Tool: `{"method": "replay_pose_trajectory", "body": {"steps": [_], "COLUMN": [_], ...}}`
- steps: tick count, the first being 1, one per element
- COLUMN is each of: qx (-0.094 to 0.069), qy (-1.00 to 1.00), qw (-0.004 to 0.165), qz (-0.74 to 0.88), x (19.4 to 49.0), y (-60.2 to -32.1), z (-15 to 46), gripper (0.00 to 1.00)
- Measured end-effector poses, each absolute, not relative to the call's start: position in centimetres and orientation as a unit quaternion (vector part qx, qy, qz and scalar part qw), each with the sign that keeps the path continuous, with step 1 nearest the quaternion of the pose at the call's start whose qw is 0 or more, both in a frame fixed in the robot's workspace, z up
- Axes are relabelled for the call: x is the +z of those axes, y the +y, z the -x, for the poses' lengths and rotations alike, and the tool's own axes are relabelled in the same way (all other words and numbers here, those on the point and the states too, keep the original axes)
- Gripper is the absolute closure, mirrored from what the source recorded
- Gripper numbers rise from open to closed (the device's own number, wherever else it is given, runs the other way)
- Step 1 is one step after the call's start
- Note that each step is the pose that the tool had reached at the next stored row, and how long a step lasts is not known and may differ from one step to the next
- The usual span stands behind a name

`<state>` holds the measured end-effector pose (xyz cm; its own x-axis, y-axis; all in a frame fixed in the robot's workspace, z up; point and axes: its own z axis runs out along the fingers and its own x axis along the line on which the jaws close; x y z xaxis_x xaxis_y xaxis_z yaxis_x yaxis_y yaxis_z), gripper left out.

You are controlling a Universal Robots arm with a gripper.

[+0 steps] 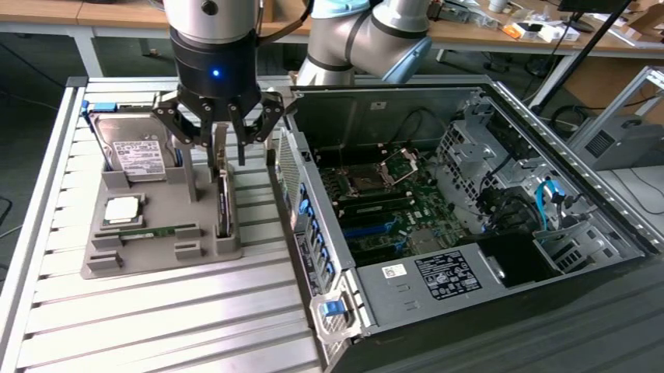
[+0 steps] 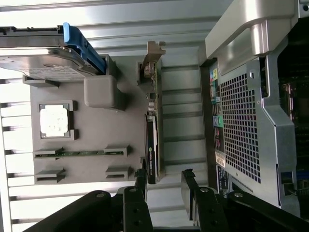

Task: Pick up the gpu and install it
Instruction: 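Pick up the gpu and move the gpu toward the slot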

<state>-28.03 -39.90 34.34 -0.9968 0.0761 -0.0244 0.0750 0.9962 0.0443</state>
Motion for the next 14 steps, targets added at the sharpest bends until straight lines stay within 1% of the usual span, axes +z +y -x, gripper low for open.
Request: {"method": "replay_pose_trajectory", "body": {"steps": [14], "qx": [0.022], "qy": [0.999], "qw": [0.013], "qz": [-0.038], "x": [33.95], "y": [-39.90], "z": [28.03], "gripper": [0.58]}}
